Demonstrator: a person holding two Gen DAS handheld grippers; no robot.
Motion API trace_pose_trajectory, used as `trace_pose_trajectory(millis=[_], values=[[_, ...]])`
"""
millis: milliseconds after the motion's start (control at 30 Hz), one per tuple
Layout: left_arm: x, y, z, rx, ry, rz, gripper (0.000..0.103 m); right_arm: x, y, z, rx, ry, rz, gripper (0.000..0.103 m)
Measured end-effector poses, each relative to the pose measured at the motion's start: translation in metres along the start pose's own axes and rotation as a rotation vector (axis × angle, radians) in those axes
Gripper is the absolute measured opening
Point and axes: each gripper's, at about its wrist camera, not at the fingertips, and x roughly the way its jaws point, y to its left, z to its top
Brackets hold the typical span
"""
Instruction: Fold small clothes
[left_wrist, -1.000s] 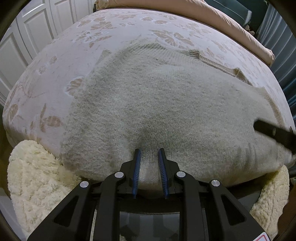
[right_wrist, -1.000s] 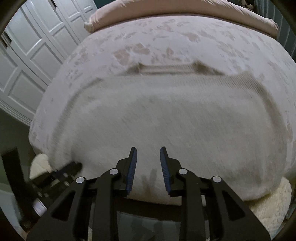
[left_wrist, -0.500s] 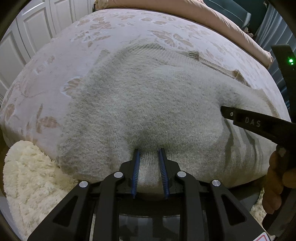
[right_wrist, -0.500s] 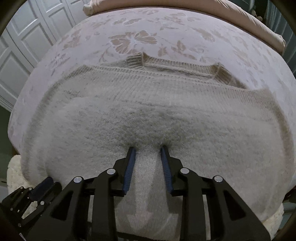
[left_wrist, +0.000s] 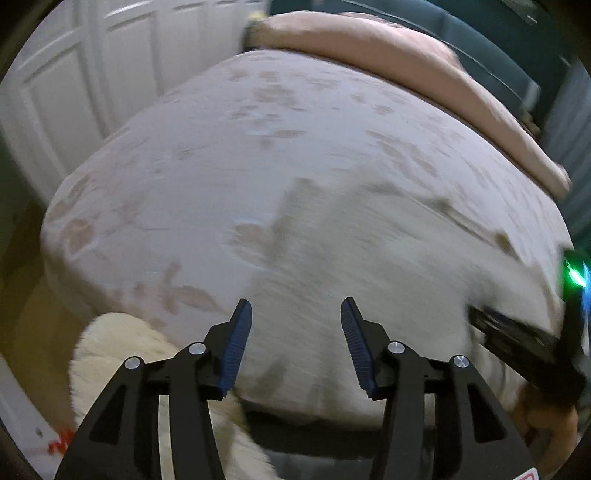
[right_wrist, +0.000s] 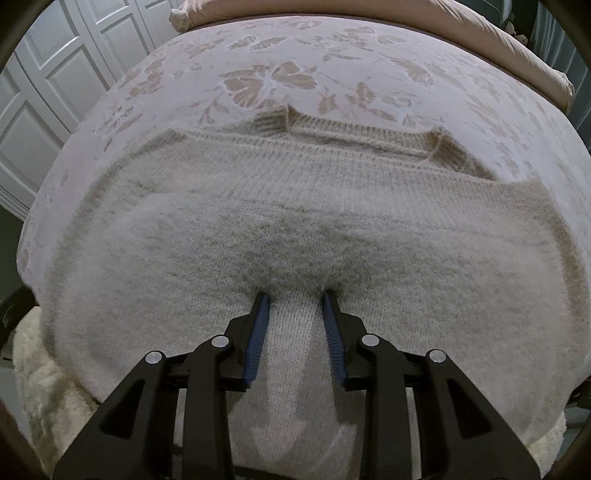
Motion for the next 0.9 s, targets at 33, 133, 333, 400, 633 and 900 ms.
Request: trace_pose_trajectory(millis=[33, 133, 333, 400, 633, 900], values=[[0.001, 0.013, 0.006, -0.040, 0.006, 0.009, 0.049, -0.013, -0.001, 0.003, 0.010, -0.034, 0.016, 0.029], [0.001, 0.026, 0.010, -0.082, 0.003, 0.025, 0.049, -0.035, -0.012, 0.017, 0.060, -0.086, 0.060, 0.030], [0.019, 0.009, 0.005, -0.052, 0.043, 0.038, 0.049, 0.016, -0.033, 0.055, 0.112, 0.032, 0.074, 0.033], [0.026, 0.003, 0.003, -0.044, 0.063, 0.037, 0.049, 0.041, -0.028, 0.057, 0.057, 0.052, 0.036, 0.035], [0.034, 0.022, 0.008, -0.119, 0.093, 0.043, 0.060, -0.008, -0.006, 0.046, 0.000, -0.045, 0.045, 0.036], [0.062, 0.026, 0.011, -0.168, 0.161, -0.036, 0.062, -0.007, -0.008, -0.025, 0.024, 0.071, 0.096, 0.037]])
